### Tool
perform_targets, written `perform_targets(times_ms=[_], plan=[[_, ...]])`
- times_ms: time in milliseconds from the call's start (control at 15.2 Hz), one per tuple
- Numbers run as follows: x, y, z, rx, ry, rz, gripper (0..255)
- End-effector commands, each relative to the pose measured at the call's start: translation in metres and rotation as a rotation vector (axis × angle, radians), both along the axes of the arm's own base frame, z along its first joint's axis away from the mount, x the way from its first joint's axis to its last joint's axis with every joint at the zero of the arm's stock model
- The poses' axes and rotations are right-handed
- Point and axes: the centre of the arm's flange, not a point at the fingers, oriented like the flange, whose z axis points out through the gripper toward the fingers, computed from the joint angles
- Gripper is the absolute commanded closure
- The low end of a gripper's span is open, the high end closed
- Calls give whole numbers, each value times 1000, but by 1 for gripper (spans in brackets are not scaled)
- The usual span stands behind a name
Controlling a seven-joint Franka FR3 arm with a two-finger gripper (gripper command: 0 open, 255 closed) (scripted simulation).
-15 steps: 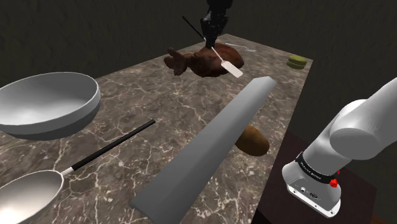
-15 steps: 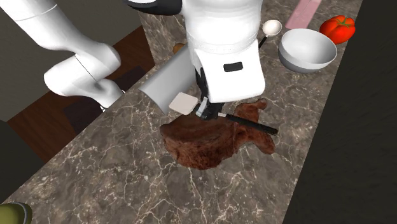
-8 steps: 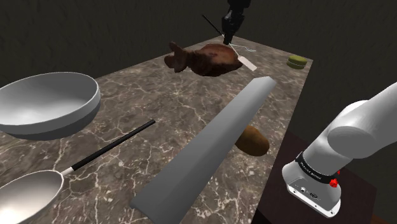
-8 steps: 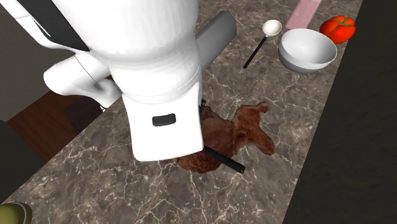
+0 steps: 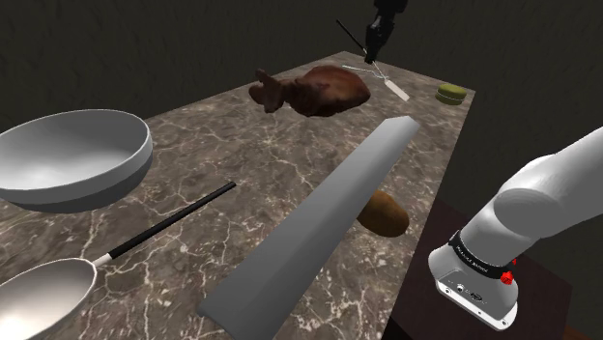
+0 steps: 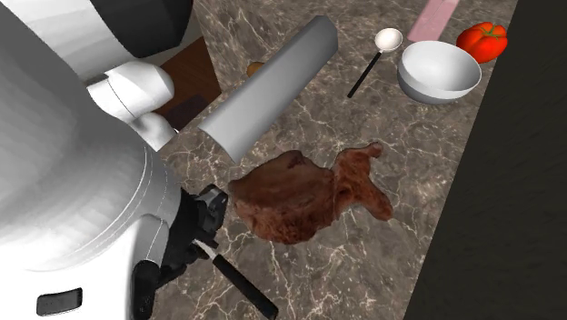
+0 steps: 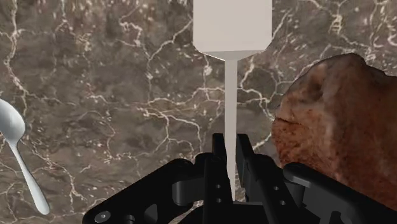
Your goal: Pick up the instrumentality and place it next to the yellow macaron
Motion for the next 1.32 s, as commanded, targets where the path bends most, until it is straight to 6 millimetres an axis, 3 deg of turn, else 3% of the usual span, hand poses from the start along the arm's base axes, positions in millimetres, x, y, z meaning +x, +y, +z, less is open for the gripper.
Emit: perform_targets(times_ms=[0, 1254], plan=[[-1, -26, 1, 0, 0, 1, 255], [-2, -277, 1, 0, 0, 1, 255]])
